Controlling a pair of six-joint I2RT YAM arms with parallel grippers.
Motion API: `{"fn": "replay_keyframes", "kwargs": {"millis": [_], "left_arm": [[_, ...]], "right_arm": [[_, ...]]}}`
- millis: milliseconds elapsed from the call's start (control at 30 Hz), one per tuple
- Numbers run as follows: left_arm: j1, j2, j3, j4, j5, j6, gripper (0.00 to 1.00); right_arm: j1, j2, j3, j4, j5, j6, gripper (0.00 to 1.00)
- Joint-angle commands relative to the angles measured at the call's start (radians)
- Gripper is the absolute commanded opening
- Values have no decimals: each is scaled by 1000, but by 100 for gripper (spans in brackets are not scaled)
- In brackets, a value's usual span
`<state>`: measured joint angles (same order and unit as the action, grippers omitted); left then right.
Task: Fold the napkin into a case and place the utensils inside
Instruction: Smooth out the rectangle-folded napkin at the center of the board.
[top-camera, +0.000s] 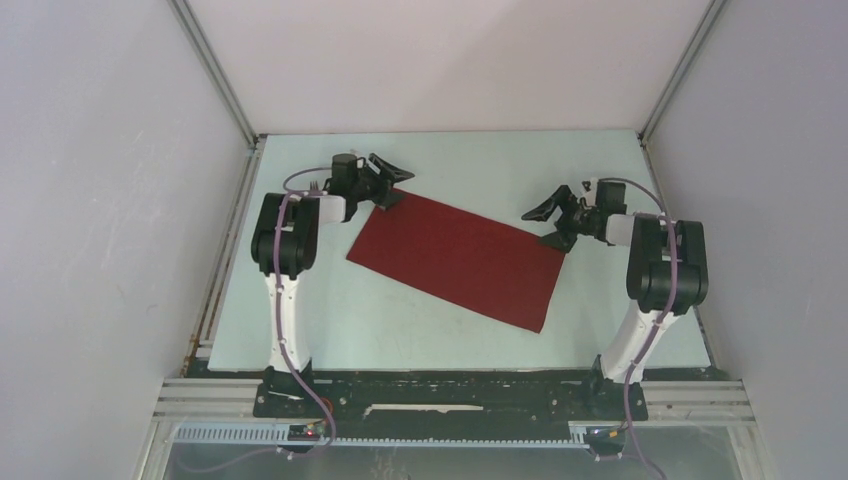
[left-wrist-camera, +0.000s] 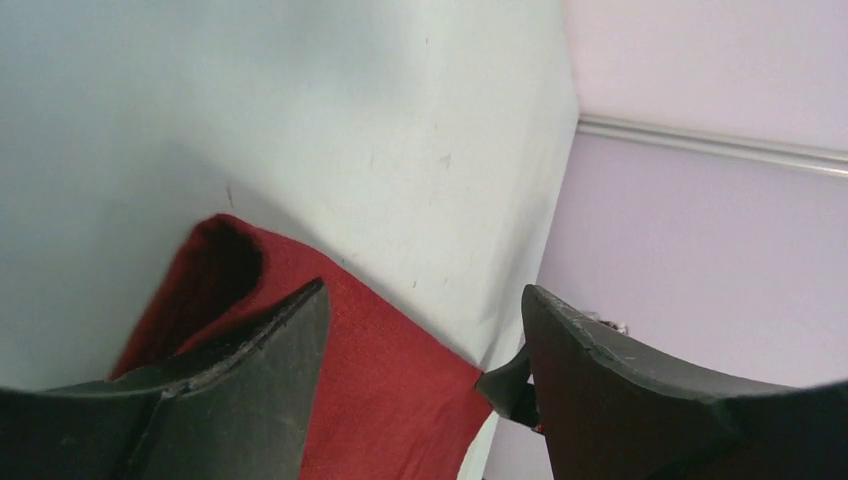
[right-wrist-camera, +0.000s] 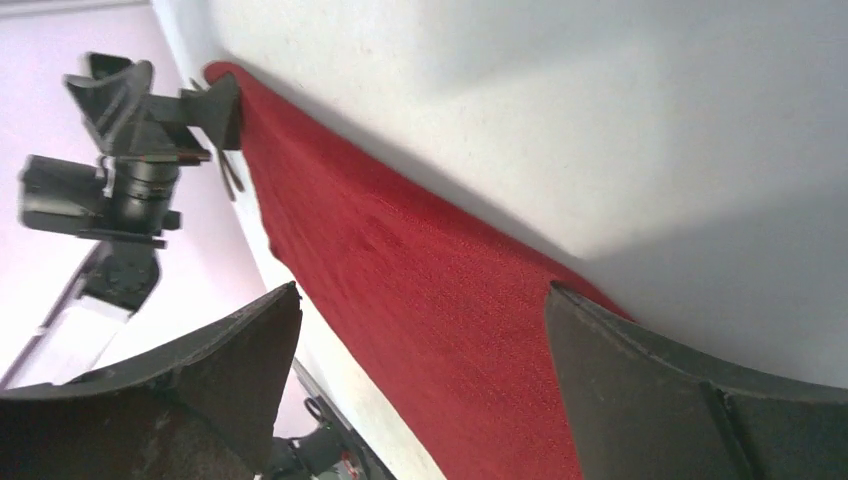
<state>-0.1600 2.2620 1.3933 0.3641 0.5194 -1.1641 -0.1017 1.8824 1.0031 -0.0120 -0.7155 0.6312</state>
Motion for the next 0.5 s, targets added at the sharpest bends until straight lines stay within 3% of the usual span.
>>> {"fn": "replay_keyframes", "kwargs": {"millis": [0, 133, 200, 267, 467], "left_arm": [[25, 24, 21, 78, -21, -57, 78], [31, 25, 23, 30, -31, -29, 78], [33, 25, 30, 7, -31, -29, 79], [38, 23, 37, -2, -29, -25, 79], [33, -15, 160, -146, 23, 100, 79]], "right_arm": [[-84, 44, -44, 146, -74, 72, 100], [-139, 69, -24, 46, -4, 80, 99], [-168, 102, -21, 17, -38, 89, 89], [-183, 100, -20, -39, -28, 90, 85], [-186, -113, 39, -275, 131, -67, 98]]}}
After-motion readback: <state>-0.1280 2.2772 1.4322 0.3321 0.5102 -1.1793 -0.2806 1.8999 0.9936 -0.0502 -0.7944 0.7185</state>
